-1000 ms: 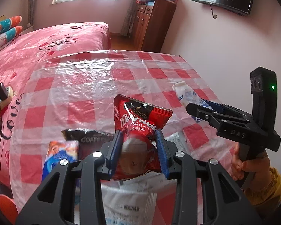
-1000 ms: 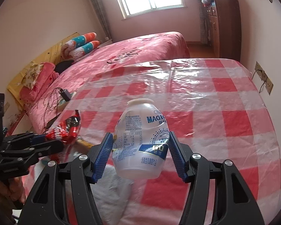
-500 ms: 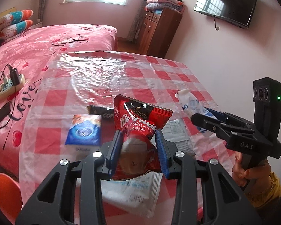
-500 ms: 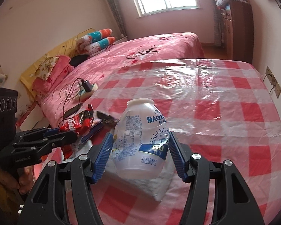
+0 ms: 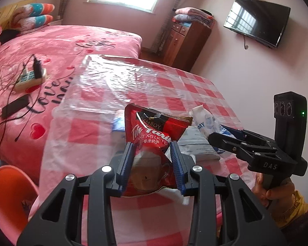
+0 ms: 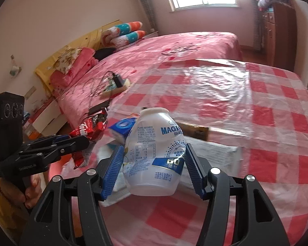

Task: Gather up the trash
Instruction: 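Carry both items over the orange bucket and open both grippers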

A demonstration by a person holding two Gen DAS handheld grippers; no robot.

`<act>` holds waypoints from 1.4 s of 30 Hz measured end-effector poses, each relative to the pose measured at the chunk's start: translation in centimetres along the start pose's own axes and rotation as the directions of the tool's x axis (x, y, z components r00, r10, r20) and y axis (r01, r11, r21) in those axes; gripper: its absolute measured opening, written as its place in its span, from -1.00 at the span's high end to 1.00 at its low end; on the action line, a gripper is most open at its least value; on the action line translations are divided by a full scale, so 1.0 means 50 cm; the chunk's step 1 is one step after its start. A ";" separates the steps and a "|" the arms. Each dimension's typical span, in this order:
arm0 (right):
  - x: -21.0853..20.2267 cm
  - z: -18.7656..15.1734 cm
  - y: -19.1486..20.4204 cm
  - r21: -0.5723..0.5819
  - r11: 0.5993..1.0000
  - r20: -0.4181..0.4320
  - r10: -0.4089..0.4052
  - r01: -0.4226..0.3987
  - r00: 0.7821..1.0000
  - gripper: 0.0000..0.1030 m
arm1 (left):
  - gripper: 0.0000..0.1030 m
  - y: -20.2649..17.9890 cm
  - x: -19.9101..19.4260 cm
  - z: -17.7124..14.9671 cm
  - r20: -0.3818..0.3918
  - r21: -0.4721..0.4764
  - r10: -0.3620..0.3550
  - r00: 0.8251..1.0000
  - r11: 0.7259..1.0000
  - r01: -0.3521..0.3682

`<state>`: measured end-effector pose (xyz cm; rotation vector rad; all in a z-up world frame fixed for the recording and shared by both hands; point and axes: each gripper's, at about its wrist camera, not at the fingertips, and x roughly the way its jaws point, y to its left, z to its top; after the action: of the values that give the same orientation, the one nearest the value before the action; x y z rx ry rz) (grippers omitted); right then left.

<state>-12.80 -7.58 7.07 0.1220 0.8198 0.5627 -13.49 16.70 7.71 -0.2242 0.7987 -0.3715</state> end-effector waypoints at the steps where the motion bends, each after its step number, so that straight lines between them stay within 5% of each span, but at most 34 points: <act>1: 0.004 0.001 0.013 -0.009 1.000 -0.005 0.008 -0.008 1.000 -0.18 | 0.25 0.006 -0.006 -0.003 0.003 -0.007 0.003 1.000 1.000 -0.003; 16: 0.100 0.014 0.219 -0.135 0.971 -0.123 0.179 -0.195 0.976 -0.18 | 0.25 0.194 -0.137 -0.093 0.043 -0.198 0.174 0.984 0.967 -0.162; 24: 0.185 0.002 0.356 -0.212 0.931 -0.229 0.247 -0.296 0.942 -0.18 | 0.25 0.333 -0.189 -0.168 0.017 -0.353 0.307 0.952 0.892 -0.281; 36: 0.317 -0.020 0.503 -0.231 0.877 -0.354 0.328 -0.422 0.876 -0.20 | 0.25 0.467 -0.215 -0.254 -0.029 -0.510 0.399 0.916 0.782 -0.357; 38: 0.336 -0.022 0.511 -0.218 0.876 -0.366 0.336 -0.431 0.868 -0.37 | 0.25 0.483 -0.215 -0.264 -0.036 -0.538 0.412 0.911 0.760 -0.365; 40: 0.351 -0.024 0.507 -0.199 0.884 -0.373 0.331 -0.423 0.867 -0.61 | 0.14 0.492 -0.219 -0.269 -0.037 -0.551 0.425 0.904 0.746 -0.373; 42: 0.353 -0.024 0.496 -0.162 0.888 -0.373 0.348 -0.430 0.860 -0.62 | -0.24 0.495 -0.227 -0.273 -0.029 -0.562 0.449 0.893 0.731 -0.386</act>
<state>-14.64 22.47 2.43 -0.0345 1.0591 1.0895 -24.82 43.13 -2.38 -0.5947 0.8078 0.3204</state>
